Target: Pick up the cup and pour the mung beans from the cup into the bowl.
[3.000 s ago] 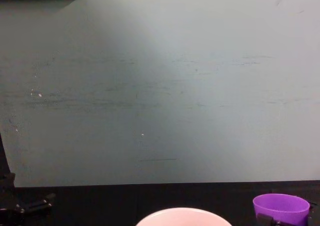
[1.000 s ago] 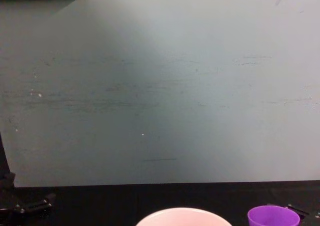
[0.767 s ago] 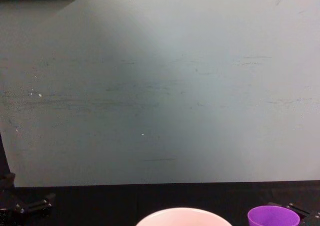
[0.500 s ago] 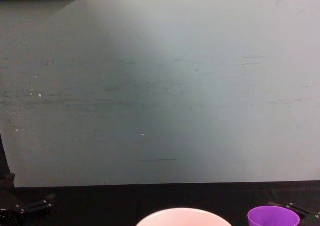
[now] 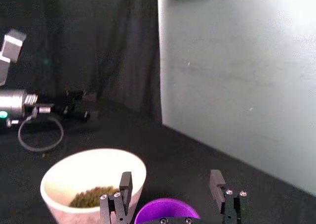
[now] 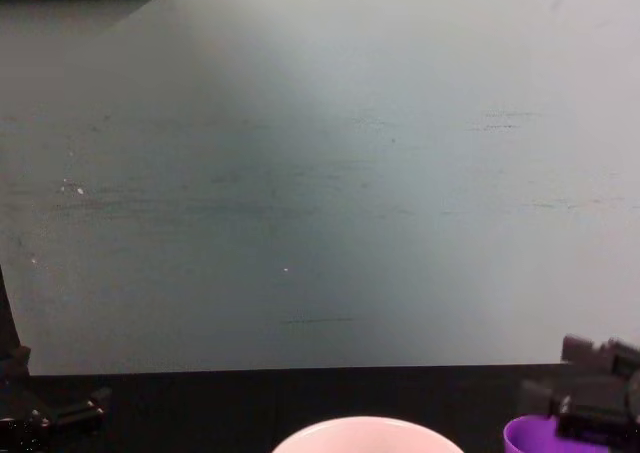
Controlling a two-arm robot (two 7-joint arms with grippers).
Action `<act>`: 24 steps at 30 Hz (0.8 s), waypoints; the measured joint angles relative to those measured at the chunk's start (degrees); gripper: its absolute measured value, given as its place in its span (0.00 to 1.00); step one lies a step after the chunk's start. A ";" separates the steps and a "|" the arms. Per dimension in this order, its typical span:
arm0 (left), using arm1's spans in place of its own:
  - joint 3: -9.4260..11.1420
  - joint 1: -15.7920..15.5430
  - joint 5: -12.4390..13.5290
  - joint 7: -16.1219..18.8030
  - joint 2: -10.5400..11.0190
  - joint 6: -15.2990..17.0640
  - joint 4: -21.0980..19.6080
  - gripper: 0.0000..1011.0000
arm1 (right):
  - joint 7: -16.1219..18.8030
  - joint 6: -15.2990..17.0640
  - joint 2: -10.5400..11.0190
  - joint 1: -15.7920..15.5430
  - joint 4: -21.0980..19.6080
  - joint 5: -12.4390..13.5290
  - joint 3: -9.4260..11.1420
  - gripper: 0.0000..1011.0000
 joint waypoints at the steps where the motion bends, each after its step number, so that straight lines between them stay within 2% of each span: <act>1: 0.00 0.00 0.00 0.00 0.00 0.00 0.00 0.99 | -0.58 0.31 0.42 -0.73 -1.48 0.39 0.77 0.99; 7: 0.00 0.00 0.00 0.00 0.00 0.00 0.00 0.99 | -4.09 2.27 1.97 -4.05 -7.44 1.09 3.40 0.99; 12: 0.00 0.00 0.00 0.00 0.00 0.00 0.00 0.99 | -6.84 3.34 2.58 -6.53 -10.70 1.13 5.34 0.99; 18: 0.00 0.00 0.00 0.00 0.00 0.00 0.00 0.99 | -10.12 4.35 2.60 -9.31 -12.97 1.62 8.32 0.99; 24: 0.00 0.00 0.00 0.00 0.00 0.00 0.00 0.99 | -13.89 4.68 1.51 -11.24 -13.59 1.45 11.47 0.99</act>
